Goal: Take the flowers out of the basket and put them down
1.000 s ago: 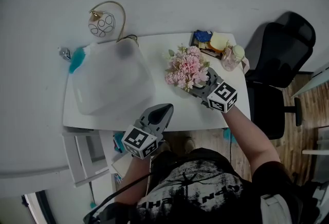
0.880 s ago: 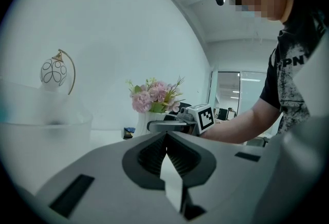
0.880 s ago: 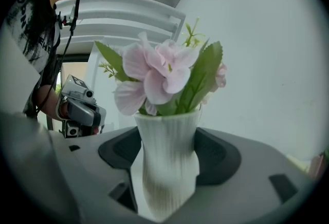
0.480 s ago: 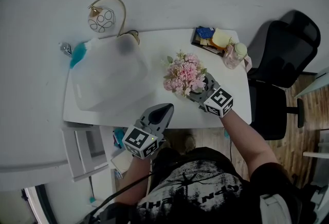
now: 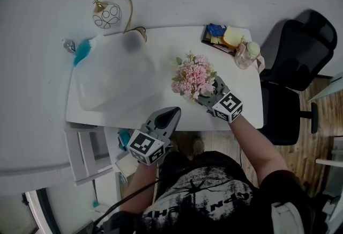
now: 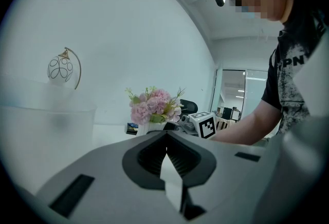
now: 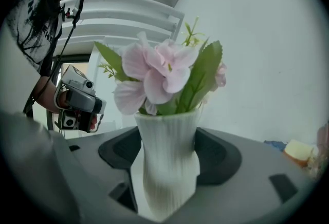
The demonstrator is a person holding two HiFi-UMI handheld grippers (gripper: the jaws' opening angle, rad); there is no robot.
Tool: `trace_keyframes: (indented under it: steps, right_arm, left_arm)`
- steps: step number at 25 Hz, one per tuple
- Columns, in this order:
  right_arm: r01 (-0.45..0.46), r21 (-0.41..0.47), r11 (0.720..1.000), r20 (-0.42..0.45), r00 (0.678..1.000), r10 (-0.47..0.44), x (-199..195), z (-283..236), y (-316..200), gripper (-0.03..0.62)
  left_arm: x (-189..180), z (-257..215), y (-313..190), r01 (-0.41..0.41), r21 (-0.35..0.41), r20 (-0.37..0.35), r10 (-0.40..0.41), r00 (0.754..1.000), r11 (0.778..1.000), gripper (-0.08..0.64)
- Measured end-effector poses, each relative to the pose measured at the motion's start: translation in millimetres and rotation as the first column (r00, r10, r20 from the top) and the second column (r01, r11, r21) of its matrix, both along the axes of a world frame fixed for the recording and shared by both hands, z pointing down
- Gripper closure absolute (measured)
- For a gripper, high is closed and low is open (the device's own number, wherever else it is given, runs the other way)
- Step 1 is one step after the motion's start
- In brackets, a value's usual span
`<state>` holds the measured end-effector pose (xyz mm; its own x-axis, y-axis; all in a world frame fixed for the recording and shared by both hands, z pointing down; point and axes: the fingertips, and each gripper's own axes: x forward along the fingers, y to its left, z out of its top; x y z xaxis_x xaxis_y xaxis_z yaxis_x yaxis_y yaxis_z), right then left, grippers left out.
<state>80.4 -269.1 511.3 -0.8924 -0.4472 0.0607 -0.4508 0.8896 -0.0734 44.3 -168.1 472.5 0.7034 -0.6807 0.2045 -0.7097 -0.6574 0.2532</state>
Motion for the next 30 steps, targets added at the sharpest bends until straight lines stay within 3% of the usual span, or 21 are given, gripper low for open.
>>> trace_keyframes:
  steps: [10,19,30]
  right_arm:
    - [-0.005,-0.007,1.0,0.005,1.0,0.005,-0.4,1.5,-0.7,0.272]
    - [-0.018,-0.073,0.997,0.002,1.0,0.019,5.3,15.2,-0.7,0.268]
    - [-0.055,-0.064,0.996,-0.07,0.996,0.05,37.4,21.4,10.4,0.27]
  left_arm:
    - [1.8,4.4,2.0,0.005,-0.007,-0.001,-0.005,1.0,1.0,0.546]
    - [4.6,1.8,0.6,0.006,0.001,-0.001,-0.006,1.0,1.0,0.546]
    - [7.2,0.1,0.1,0.011,0.012,0.003,-0.011,1.0,1.0,0.546]
